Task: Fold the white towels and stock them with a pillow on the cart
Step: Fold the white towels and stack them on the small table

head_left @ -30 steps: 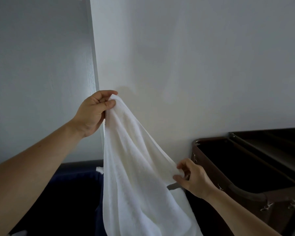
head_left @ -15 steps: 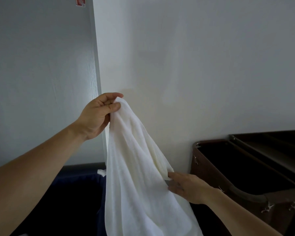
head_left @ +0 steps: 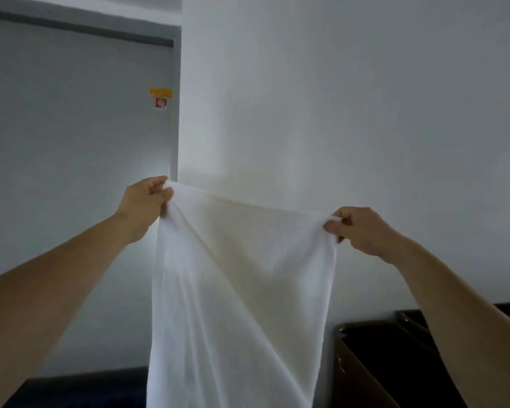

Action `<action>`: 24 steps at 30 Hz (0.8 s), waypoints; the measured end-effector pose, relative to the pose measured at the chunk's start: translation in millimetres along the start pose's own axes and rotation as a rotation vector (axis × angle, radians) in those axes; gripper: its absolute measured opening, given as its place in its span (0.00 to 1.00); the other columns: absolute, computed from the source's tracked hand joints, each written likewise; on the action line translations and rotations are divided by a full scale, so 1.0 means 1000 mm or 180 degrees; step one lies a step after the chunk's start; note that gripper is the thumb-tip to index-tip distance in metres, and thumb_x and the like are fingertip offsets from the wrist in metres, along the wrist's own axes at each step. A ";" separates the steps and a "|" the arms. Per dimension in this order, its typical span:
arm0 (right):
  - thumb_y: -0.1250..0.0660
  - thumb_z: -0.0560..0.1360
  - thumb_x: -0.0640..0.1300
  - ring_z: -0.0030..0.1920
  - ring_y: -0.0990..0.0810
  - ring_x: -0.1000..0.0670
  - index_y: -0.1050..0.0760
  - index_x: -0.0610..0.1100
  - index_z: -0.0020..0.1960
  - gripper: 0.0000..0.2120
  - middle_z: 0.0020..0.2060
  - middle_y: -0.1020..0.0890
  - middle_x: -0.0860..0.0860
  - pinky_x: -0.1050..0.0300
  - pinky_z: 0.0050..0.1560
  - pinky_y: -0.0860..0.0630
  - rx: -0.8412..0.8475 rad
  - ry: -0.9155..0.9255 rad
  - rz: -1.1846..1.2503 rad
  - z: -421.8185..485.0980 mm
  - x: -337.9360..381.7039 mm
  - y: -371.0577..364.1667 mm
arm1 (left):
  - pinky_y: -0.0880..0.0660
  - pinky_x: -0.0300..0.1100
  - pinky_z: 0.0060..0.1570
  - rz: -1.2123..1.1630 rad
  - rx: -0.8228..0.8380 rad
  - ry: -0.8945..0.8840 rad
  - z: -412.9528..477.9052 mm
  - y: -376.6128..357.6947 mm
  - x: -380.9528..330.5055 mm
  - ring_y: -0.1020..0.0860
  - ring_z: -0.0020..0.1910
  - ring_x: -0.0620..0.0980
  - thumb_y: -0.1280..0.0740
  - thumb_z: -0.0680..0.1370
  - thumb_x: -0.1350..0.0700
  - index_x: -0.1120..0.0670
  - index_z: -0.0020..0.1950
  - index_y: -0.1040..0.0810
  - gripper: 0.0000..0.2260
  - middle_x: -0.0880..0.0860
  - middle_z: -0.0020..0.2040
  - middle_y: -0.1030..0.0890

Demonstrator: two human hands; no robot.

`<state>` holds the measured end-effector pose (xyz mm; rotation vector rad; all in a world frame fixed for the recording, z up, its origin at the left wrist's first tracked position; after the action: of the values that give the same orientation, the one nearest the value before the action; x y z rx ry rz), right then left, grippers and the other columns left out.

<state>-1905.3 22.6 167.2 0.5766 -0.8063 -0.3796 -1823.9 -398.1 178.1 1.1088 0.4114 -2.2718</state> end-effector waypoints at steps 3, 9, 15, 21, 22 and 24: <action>0.27 0.76 0.43 0.27 0.23 0.60 0.18 0.39 0.44 0.06 0.34 0.16 0.48 0.68 0.27 0.31 0.0560 -0.0060 -0.0361 0.004 0.030 0.016 | 0.25 0.45 0.52 0.0267 0.0044 0.0266 0.003 0.009 0.007 0.22 0.40 0.48 0.32 0.80 0.64 0.64 0.67 0.24 0.16 0.55 0.49 0.19; 0.27 0.75 0.45 0.33 0.24 0.51 0.19 0.43 0.42 0.06 0.35 0.18 0.48 0.56 0.38 0.27 -0.0955 0.0380 0.0221 0.037 0.083 0.059 | 0.22 0.37 0.33 -0.0386 -0.0147 -0.0088 0.016 0.010 -0.038 0.18 0.34 0.44 0.33 0.81 0.61 0.52 0.50 0.20 0.05 0.50 0.43 0.17; 0.29 0.76 0.48 0.43 0.24 0.48 0.23 0.50 0.45 0.04 0.40 0.21 0.53 0.56 0.40 0.33 -0.0866 0.0655 -0.0986 0.043 0.099 0.065 | 0.24 0.37 0.28 -0.0403 0.0021 0.0237 0.011 0.007 -0.026 0.22 0.31 0.45 0.35 0.82 0.61 0.57 0.47 0.23 0.05 0.53 0.40 0.20; 0.33 0.79 0.46 0.39 0.25 0.49 0.24 0.44 0.44 0.07 0.41 0.21 0.49 0.55 0.36 0.32 -0.0656 0.0378 -0.1078 0.039 0.085 0.054 | 0.26 0.44 0.40 -0.0352 -0.0585 0.0218 0.014 -0.019 -0.011 0.24 0.39 0.49 0.37 0.82 0.56 0.54 0.59 0.23 0.07 0.51 0.45 0.21; 0.33 0.79 0.46 0.39 0.25 0.50 0.25 0.45 0.44 0.07 0.41 0.21 0.50 0.56 0.37 0.30 -0.0808 0.0361 -0.0808 0.036 0.081 0.053 | 0.27 0.42 0.41 -0.0257 -0.0682 0.0135 0.013 -0.025 -0.007 0.25 0.38 0.48 0.37 0.82 0.55 0.53 0.61 0.23 0.09 0.50 0.43 0.21; 0.35 0.80 0.45 0.41 0.24 0.49 0.27 0.45 0.46 0.06 0.42 0.22 0.51 0.54 0.40 0.27 -0.1047 0.0265 -0.0363 0.035 0.076 0.052 | 0.30 0.37 0.35 -0.0160 -0.0947 -0.0055 0.008 -0.035 -0.007 0.26 0.35 0.44 0.39 0.82 0.54 0.52 0.59 0.24 0.08 0.46 0.39 0.23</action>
<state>-1878.2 11.9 260.9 0.3286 -0.6155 -0.5765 -1846.8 -371.9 189.5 0.9350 0.7500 -2.1722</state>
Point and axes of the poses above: each hand's wrist, its own z-axis towards the middle knuckle, its own y-axis out of the back of the hand, x = y × z, the point moved 1 cm from there along z, towards the middle knuckle
